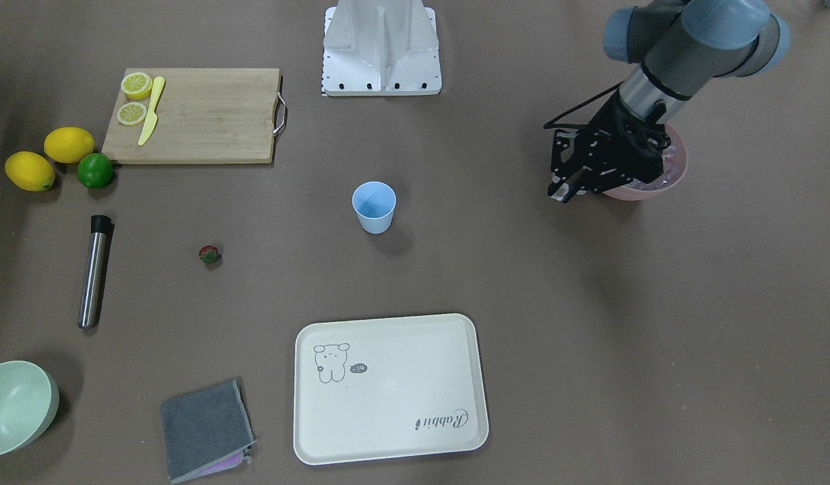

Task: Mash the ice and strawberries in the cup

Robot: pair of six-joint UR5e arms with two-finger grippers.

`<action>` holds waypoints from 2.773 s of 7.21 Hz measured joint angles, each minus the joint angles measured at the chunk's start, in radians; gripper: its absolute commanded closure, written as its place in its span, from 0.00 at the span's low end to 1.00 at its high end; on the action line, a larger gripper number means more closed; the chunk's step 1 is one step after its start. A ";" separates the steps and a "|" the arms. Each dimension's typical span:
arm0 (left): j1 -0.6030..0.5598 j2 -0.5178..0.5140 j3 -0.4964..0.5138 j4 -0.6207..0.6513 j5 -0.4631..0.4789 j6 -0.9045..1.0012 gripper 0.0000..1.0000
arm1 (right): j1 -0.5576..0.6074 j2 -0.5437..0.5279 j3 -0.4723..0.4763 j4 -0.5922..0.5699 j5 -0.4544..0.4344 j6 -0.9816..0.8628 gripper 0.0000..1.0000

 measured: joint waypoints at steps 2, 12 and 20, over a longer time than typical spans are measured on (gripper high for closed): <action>0.076 -0.131 0.049 0.030 0.076 -0.075 1.00 | 0.000 0.000 -0.001 0.000 0.000 -0.001 0.00; 0.238 -0.312 0.220 0.049 0.269 -0.121 1.00 | -0.013 0.002 -0.005 -0.003 -0.001 0.001 0.00; 0.266 -0.322 0.225 0.053 0.269 -0.126 0.02 | -0.027 0.016 -0.003 -0.003 -0.001 0.035 0.00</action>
